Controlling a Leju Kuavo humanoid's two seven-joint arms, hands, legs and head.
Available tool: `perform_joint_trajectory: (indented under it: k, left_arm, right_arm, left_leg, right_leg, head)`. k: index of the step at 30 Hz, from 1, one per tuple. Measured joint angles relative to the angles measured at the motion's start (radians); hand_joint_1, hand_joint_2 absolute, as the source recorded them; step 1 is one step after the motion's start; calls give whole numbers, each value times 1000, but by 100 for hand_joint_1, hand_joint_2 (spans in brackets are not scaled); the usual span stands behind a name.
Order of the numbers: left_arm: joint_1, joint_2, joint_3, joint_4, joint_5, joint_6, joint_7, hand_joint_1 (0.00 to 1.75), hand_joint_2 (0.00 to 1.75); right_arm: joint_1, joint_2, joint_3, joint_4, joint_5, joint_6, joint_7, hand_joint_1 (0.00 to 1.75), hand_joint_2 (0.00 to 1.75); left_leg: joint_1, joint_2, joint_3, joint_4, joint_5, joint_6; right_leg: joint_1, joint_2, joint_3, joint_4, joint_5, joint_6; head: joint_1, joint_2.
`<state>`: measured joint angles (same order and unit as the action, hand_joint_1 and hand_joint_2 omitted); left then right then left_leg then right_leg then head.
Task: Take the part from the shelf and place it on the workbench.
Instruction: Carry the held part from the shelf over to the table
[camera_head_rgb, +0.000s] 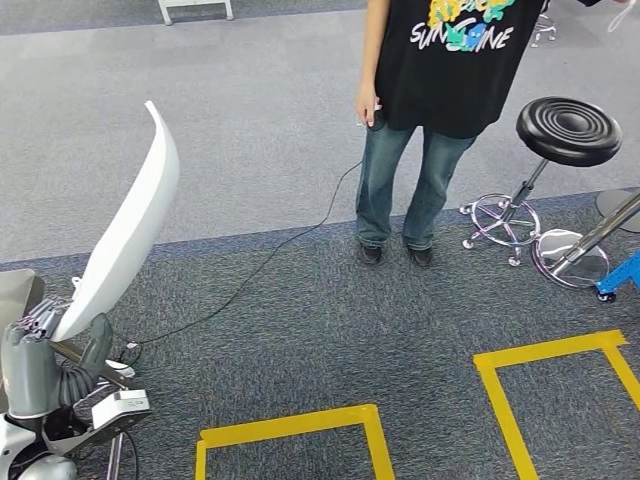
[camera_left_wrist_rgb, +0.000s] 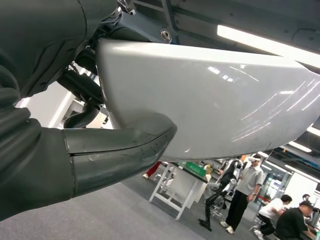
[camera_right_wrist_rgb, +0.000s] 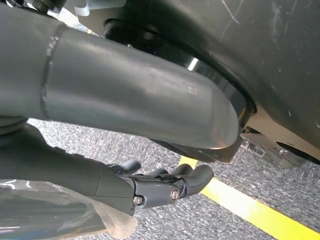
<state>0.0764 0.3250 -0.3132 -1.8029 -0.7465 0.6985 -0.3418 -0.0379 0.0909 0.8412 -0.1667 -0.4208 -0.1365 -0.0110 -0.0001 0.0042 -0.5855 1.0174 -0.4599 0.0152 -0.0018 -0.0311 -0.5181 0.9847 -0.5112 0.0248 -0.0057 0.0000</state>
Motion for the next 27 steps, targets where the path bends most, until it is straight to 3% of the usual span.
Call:
perform_joint_trajectory:
  k: [27]
  left_arm:
    - [0, 8, 0, 0, 0, -1, 1, 175, 175]
  right_arm:
    - [0, 0, 0, 0, 2, 1, -1, 0, 0]
  left_leg:
    - [0, 0, 0, 0, 0, 0]
  right_leg:
    - [0, 0, 0, 0, 0, 0]
  head:
    - [0, 0]
